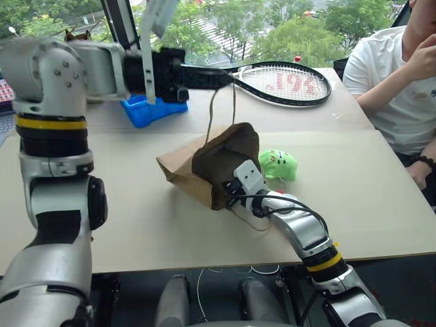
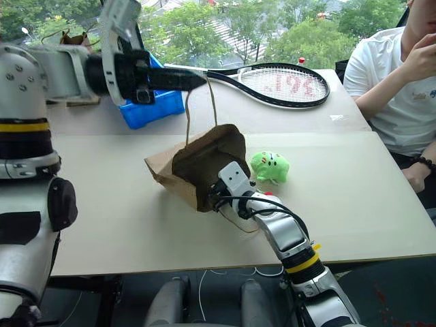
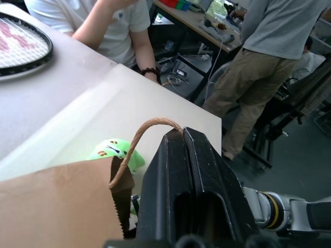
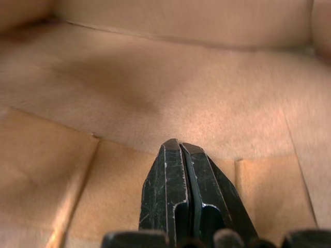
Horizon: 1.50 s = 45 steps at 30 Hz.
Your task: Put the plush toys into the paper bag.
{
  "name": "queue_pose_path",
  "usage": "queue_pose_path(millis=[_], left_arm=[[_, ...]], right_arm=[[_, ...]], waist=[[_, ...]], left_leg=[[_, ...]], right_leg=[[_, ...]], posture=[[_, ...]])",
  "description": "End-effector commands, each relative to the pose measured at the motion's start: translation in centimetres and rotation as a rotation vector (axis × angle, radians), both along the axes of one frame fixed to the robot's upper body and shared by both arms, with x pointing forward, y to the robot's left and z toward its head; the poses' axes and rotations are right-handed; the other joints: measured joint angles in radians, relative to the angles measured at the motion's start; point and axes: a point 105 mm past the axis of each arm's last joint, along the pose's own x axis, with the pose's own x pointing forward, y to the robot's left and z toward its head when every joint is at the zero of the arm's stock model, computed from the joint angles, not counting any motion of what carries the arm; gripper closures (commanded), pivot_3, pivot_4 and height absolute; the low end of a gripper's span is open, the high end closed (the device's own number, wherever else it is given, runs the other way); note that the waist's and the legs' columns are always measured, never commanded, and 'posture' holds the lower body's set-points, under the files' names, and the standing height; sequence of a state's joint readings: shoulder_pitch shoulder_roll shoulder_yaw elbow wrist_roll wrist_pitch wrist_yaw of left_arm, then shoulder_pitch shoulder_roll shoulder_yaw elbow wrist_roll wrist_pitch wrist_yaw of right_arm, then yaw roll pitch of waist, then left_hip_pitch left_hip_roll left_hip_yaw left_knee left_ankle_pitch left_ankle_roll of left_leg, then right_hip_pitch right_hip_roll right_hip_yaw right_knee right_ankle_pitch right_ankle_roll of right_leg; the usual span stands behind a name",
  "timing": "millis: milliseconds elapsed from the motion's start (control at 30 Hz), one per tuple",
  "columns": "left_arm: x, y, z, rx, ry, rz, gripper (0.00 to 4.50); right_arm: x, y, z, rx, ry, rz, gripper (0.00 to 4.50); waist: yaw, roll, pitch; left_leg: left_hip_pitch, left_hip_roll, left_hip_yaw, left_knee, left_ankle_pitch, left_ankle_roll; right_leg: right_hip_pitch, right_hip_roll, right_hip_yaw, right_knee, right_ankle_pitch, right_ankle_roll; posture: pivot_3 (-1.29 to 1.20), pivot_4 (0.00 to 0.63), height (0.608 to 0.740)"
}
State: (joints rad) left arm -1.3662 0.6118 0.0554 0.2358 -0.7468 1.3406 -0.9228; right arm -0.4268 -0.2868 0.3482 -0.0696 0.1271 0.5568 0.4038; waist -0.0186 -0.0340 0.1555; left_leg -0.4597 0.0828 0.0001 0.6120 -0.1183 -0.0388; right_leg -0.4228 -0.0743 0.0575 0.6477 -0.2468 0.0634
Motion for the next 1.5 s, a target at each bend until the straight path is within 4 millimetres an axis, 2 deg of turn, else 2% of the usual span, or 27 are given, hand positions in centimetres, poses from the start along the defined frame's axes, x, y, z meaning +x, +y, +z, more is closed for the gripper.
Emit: queue_pose_path(millis=[33, 167, 333, 400, 567, 700, 800, 933, 967, 1067, 1100, 1133, 1200, 1367, 1500], left_arm=[[-1.0, -0.1, 2.7, -0.009, -0.132, -0.034, 4.50], [-1.2, -0.2, 3.0, -0.003, -0.167, -0.046, 4.50], [-1.1, -0.3, -0.7, 0.104, -0.163, -0.055, 4.50], [-1.3, -0.6, -2.1, 0.115, -0.136, -0.070, 4.50], [-2.1, -1.2, -4.2, 0.119, -0.085, -0.106, 4.50], [-2.4, -1.3, -6.2, 0.150, -0.056, -0.107, 4.50], [-2.6, -1.5, -6.2, 0.130, -0.042, -0.116, 4.50], [-2.9, -1.9, -6.5, 0.112, -0.024, -0.128, 4.50], [-2.9, -2.0, -6.6, 0.110, -0.020, -0.127, 4.50], [-3.0, -2.1, -6.7, 0.104, -0.011, -0.130, 4.50], [-3.0, -2.1, -6.7, 0.104, -0.011, -0.130, 4.50], [-3.0, -2.2, -6.6, 0.101, -0.009, -0.136, 4.50], [-3.0, -2.5, -6.6, 0.097, -0.005, -0.148, 4.50], [-3.0, -2.6, -7.6, 0.127, 0.010, -0.172, 4.50], [-2.8, -2.5, -7.6, 0.138, 0.011, -0.186, 4.50]], right_arm=[[-0.1, 0.5, 1.2, 0.011, -0.052, 0.027, 4.44], [-0.2, 0.8, 1.2, 0.015, -0.048, 0.037, 4.44], [-0.3, 1.2, 1.1, 0.031, -0.038, 0.045, 4.44], [-0.5, 1.4, 2.0, 0.079, -0.051, 0.059, 4.44], [-1.5, 1.3, 4.6, 0.177, -0.079, 0.102, 4.44], [-2.1, -0.1, 7.1, 0.211, -0.153, 0.099, 4.44], [-2.8, -1.3, 8.3, 0.240, -0.155, 0.100, 3.68], [-3.9, -3.6, 10.8, 0.313, -0.121, 0.090, 2.33], [-4.1, -4.4, 11.6, 0.329, -0.125, 0.075, 1.86], [-4.7, -7.6, 12.8, 0.338, -0.122, -0.006, 0.90], [-4.9, -8.5, 12.7, 0.319, -0.108, -0.032, 0.69], [-5.8, -10.1, 11.3, 0.240, -0.047, -0.069, 0.22], [-7.7, -12.4, 8.9, 0.125, 0.074, -0.121, 0.11], [-10.1, -13.4, 4.5, 0.031, 0.252, -0.165, 0.11], [-9.9, -13.8, 1.0, 0.004, 0.310, -0.270, 0.11]], waist=[[0.000, 0.000, 0.000], [0.001, 0.000, 0.000], [0.000, 0.000, 0.000], [0.000, 0.000, 0.000], [0.001, 0.000, 0.000], [0.003, 0.000, 0.000], [0.006, 0.000, 0.000], [0.006, 0.000, 0.000], [0.006, 0.000, 0.000], [0.007, 0.000, 0.000], [0.006, 0.000, 0.000], [0.006, 0.000, 0.000], [0.019, 0.000, 0.000], [0.006, 0.000, 0.000], [-0.003, 0.000, 0.000]], left_leg=[[0.000, 0.000, 0.000, 0.000, 0.000, 0.000], [0.000, 0.000, 0.000, 0.000, 0.000, 0.000], [0.001, 0.000, 0.001, -0.001, 0.000, 0.000], [0.001, 0.000, 0.001, -0.001, 0.000, 0.000], [0.000, 0.000, 0.001, -0.001, 0.000, -0.001], [0.001, 0.000, 0.001, -0.001, 0.000, -0.001], [0.001, 0.000, 0.001, -0.001, 0.001, -0.001], [0.001, 0.000, 0.001, 0.000, 0.001, -0.001], [0.001, 0.000, 0.001, 0.000, 0.001, -0.001], [0.001, 0.000, 0.001, 0.000, 0.001, -0.001], [0.001, 0.000, 0.001, 0.000, 0.001, -0.001], [0.001, 0.000, 0.001, 0.000, 0.001, -0.001], [0.001, -0.001, 0.001, -0.001, 0.001, -0.001], [0.001, -0.005, 0.001, -0.001, 0.000, 0.000], [0.003, -0.005, 0.000, -0.001, 0.001, 0.001]], right_leg=[[0.000, 0.000, 0.000, 0.000, 0.000, 0.000], [0.000, 0.000, 0.000, 0.000, 0.000, 0.000], [0.000, 0.000, 0.001, 0.000, 0.000, 0.000], [0.000, 0.000, 0.002, 0.000, 0.000, 0.000], [0.000, 0.001, 0.003, 0.000, 0.000, -0.001], [0.000, 0.001, 0.004, 0.001, 0.000, 0.000], [0.001, 0.002, 0.004, 0.001, 0.000, 0.000], [0.001, 0.002, 0.005, 0.001, 0.000, 0.000], [0.001, 0.002, 0.006, 0.001, 0.000, 0.000], [0.001, 0.002, 0.006, 0.001, 0.000, 0.000], [0.001, 0.002, 0.006, 0.000, 0.000, -0.001], [0.001, 0.002, 0.006, 0.000, 0.000, -0.001], [0.001, 0.002, 0.006, 0.000, -0.001, -0.001], [0.002, 0.001, 0.011, 0.000, -0.004, 0.000], [0.002, 0.002, 0.012, 0.000, -0.005, 0.001]], posture=[[0.00, 0.150, 0.740], [0.00, 0.150, 0.740], [0.00, 0.150, 0.740], [0.00, 0.150, 0.740], [0.00, 0.150, 0.740], [0.00, 0.150, 0.740], [0.00, 0.150, 0.740], [0.00, 0.150, 0.740], [0.00, 0.150, 0.740], [0.00, 0.150, 0.740], [0.00, 0.150, 0.740], [0.00, 0.150, 0.740], [0.00, 0.150, 0.740], [0.00, 0.150, 0.740], [0.00, 0.150, 0.740]])
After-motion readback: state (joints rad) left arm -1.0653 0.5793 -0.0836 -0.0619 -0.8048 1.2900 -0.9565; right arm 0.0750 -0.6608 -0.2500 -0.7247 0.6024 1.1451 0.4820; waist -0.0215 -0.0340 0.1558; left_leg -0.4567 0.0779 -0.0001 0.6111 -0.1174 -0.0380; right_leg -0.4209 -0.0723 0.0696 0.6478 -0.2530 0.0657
